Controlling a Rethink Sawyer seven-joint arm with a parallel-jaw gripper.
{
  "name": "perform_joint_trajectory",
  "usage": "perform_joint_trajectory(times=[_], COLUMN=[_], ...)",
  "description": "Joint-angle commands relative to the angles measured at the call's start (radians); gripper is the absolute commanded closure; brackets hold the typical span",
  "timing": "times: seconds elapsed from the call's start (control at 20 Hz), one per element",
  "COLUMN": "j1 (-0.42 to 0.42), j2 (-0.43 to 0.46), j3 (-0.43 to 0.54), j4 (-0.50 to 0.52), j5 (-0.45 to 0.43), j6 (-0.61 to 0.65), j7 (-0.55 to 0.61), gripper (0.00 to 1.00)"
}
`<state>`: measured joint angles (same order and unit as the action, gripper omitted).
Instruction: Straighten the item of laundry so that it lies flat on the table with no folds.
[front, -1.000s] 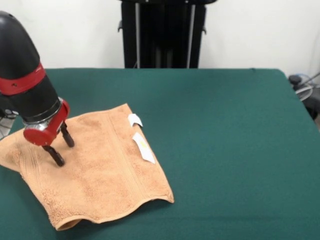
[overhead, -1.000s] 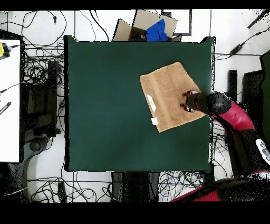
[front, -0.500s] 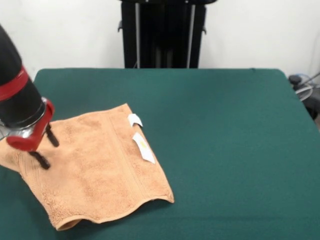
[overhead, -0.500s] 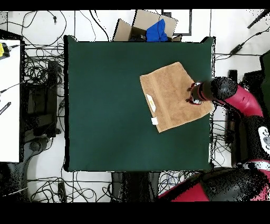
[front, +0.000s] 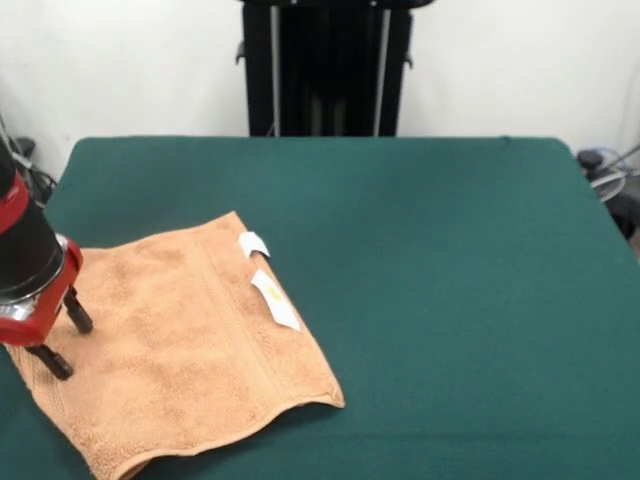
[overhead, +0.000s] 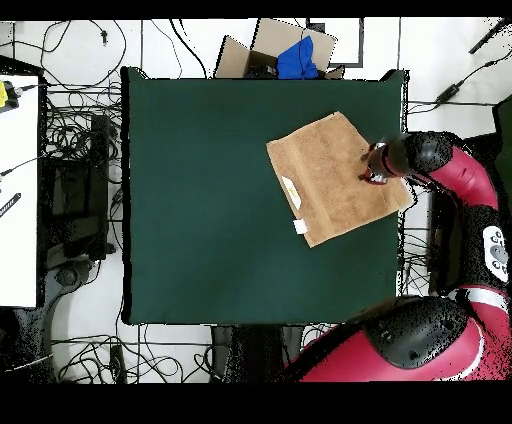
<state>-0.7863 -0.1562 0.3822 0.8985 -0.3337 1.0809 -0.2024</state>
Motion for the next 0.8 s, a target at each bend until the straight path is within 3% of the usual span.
perform_joint_trajectory(times=[0.05, 0.3, 0.8], j1=[-0.022, -0.052, -0.073], j2=[0.015, -0.007, 0.002], j3=[-0.038, -0.054, -0.113], j4=[0.19, 0.318, 0.414], j5=[-0.057, -0.067, -0.056], j6=[-0.094, -0.191, -0.231], j7=[0.123, 0.18, 0.23], gripper=[0.0, 0.0, 0.0])
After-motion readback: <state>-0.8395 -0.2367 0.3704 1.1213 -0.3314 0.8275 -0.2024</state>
